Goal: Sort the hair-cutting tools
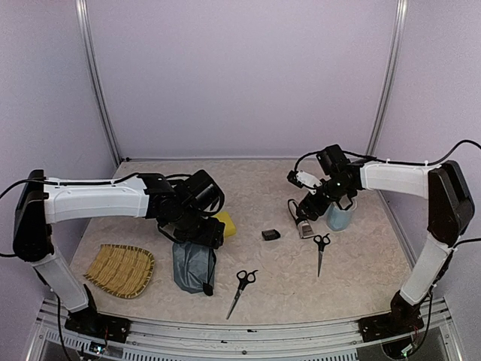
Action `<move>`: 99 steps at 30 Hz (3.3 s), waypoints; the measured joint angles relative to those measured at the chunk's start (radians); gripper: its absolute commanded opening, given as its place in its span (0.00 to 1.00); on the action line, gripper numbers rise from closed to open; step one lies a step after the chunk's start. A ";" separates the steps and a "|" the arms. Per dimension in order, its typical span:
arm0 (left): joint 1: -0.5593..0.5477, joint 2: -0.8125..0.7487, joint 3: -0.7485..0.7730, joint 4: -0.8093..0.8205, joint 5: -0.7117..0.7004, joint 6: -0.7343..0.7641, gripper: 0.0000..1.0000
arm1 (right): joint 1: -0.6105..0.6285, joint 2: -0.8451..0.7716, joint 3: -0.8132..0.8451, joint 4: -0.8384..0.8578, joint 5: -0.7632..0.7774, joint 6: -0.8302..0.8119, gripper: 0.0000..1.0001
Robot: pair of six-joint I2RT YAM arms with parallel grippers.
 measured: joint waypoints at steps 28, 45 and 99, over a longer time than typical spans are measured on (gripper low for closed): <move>-0.104 0.383 0.235 -0.369 -0.355 -0.290 0.00 | 0.005 0.000 -0.003 -0.027 -0.013 0.048 0.67; -0.146 -0.054 0.172 -0.313 -0.318 -0.048 0.00 | 0.006 0.021 -0.004 -0.040 0.079 0.050 0.90; -0.002 0.020 0.090 0.354 0.558 0.132 0.00 | 0.446 -0.307 0.067 -0.238 -0.157 -0.680 0.56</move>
